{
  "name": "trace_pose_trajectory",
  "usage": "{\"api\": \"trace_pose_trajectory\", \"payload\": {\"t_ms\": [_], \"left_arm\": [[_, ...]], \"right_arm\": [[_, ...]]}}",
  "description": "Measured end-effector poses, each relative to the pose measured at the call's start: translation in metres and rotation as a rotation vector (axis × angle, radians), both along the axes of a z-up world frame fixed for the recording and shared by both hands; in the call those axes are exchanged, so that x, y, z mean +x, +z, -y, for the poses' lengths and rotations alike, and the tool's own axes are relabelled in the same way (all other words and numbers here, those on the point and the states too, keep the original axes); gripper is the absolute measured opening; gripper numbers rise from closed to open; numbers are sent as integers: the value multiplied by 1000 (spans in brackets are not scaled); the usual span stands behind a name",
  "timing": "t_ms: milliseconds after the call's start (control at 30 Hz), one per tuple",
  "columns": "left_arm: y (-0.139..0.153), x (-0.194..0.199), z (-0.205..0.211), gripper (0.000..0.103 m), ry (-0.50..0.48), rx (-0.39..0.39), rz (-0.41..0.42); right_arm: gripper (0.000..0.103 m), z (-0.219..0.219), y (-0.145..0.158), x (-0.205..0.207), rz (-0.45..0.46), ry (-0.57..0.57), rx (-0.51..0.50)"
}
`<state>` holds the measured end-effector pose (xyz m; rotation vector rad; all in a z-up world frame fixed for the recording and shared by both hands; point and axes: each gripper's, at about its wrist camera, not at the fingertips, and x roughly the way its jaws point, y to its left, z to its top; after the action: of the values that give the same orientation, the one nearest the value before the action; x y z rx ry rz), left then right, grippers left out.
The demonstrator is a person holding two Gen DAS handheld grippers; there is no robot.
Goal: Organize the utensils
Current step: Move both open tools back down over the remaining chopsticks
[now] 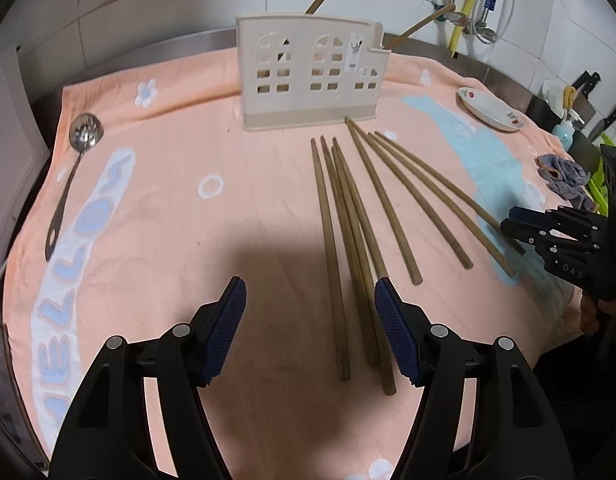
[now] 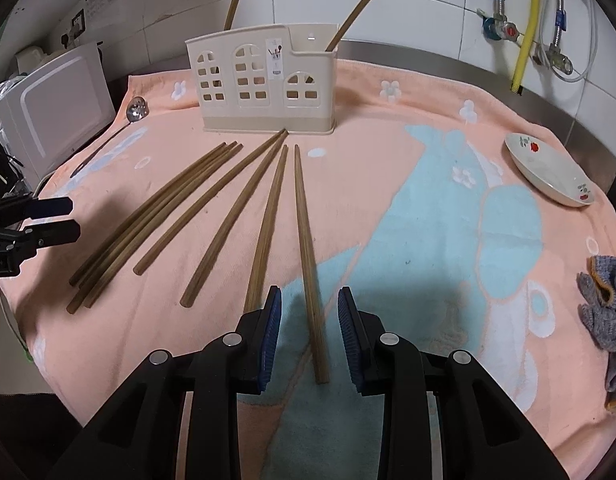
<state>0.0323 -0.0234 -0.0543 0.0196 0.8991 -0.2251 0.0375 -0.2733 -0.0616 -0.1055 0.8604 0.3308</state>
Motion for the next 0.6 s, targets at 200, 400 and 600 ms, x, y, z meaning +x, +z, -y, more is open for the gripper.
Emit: {"api": "trace_pose_trajectory", "payload": {"t_ms": [200, 400, 600], "left_arm": [[-9, 0, 0, 73, 9, -4, -29], [-14, 3, 3, 76, 7, -3, -43], [-18, 8, 4, 76, 19, 11, -50]], "right_arm": [[48, 0, -7, 0, -14, 0, 4], [61, 1, -10, 1, -14, -11, 7], [69, 5, -11, 1, -10, -26, 6]]}}
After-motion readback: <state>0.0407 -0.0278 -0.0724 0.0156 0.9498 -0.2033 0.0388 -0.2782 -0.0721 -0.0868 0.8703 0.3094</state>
